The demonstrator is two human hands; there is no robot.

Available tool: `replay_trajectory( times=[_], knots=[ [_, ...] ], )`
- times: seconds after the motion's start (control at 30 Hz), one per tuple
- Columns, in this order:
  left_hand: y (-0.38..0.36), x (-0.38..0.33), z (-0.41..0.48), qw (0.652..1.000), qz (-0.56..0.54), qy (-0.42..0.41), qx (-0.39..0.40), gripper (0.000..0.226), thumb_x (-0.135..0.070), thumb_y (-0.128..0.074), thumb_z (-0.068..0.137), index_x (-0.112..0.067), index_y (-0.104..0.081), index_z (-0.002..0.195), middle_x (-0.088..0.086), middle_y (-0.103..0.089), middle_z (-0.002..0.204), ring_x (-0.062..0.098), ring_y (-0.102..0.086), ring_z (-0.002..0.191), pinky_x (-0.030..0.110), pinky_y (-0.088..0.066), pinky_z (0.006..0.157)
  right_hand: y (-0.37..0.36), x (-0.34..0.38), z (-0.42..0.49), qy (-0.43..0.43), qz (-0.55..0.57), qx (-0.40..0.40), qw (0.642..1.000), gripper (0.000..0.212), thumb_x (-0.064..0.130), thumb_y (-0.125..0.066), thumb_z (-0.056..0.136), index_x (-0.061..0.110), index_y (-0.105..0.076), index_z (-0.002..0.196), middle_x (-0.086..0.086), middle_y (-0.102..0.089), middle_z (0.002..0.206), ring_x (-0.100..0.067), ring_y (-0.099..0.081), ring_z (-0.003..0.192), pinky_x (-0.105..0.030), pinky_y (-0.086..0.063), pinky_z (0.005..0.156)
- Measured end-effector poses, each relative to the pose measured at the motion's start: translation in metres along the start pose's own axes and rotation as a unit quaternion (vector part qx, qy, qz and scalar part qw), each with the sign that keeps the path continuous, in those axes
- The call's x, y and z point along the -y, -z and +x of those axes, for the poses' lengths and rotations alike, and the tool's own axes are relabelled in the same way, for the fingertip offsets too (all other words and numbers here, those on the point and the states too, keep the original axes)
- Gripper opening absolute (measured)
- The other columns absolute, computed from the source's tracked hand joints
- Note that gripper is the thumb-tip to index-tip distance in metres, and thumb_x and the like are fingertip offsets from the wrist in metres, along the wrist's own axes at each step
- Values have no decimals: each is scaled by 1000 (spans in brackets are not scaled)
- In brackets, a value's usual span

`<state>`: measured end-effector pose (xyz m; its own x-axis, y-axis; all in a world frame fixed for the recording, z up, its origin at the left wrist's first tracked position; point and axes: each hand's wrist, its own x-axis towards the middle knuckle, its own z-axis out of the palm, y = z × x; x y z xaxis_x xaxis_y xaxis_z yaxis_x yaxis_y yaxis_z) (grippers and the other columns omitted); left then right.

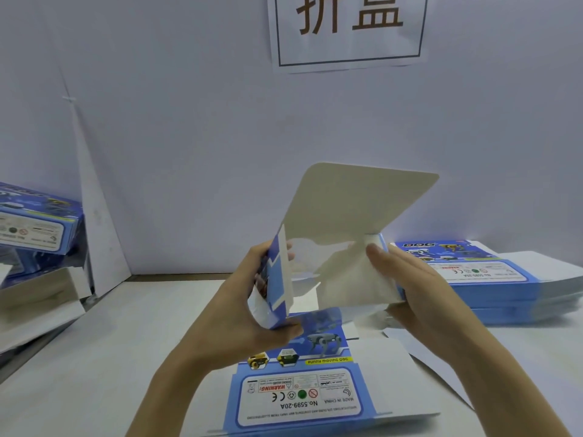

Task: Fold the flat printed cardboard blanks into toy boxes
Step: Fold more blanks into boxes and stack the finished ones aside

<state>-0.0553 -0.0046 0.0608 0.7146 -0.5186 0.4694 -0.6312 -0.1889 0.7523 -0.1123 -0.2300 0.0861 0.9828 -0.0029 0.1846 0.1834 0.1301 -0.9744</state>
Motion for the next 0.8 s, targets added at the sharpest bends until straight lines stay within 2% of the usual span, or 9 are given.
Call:
replay_trajectory(
  times=[0.13,0.23,0.33,0.43,0.5,0.57,0.63,0.73,0.8],
  knots=[
    [-3,0,2,999,29,-22,-23,83,-26,-84,62,-37,-39,130,-22,-57,119,7,-58,112,21,-56,78,0,-8,6,13,-142,-84,986,24,13,-47,99,15,-70,94,3,-72,77,-13,-62,71,-26,-45,65],
    [0,2,1,999,23,-17,-24,86,-26,-85,62,-36,-38,132,-24,-55,120,4,-55,115,22,-57,79,4,-8,6,24,-207,-65,976,23,27,-50,98,16,-70,93,-10,-70,84,-15,-61,72,-28,-47,66],
    [2,2,1,1000,8,-6,-12,87,-21,-85,65,-38,-35,134,-29,-52,122,0,-52,117,20,-56,79,7,-6,2,-57,-221,-30,973,27,46,-52,92,28,-72,92,4,-74,87,-9,-71,77,-26,-59,65],
    [-4,2,2,999,-21,31,5,97,-12,-84,70,-53,-26,136,-26,-49,125,-2,-54,113,17,-55,70,5,-8,3,-123,-278,-37,952,27,42,-47,97,19,-63,95,-3,-73,89,-14,-73,70,-27,-59,59],
    [-4,3,3,996,-60,63,13,103,-22,-85,69,-59,-19,139,-27,-43,135,-5,-52,116,15,-54,70,4,-8,5,-118,-290,-63,948,24,31,-44,100,14,-61,94,-9,-72,86,-18,-73,65,-29,-59,58],
    [0,2,3,988,-120,83,46,104,-50,-85,61,-65,-18,138,-39,-37,137,-11,-48,119,13,-52,75,3,-7,7,-111,-293,-86,946,23,26,-43,100,13,-60,91,-13,-72,83,-19,-72,62,-29,-59,56],
    [3,1,6,982,-151,89,77,101,-70,-77,55,-65,-19,138,-38,-35,142,-9,-47,123,12,-50,82,0,-6,7,-103,-306,-96,941,24,25,-43,100,16,-58,85,-12,-72,79,-18,-72,60,-28,-59,55],
    [-2,3,15,977,-176,88,77,108,-79,-70,55,-46,-23,147,-19,-43,146,5,-50,127,22,-50,90,-4,-7,5,-93,-338,-99,931,28,26,-42,100,14,-59,82,-10,-73,76,-17,-71,60,-32,-61,61],
    [-3,1,21,978,-178,97,50,110,-78,-72,54,-35,-31,146,-12,-54,137,13,-57,120,25,-51,84,-6,-7,4,-84,-359,-101,924,32,26,-42,99,4,-63,89,-12,-73,73,-17,-71,59,-38,-61,65]
  ],
)
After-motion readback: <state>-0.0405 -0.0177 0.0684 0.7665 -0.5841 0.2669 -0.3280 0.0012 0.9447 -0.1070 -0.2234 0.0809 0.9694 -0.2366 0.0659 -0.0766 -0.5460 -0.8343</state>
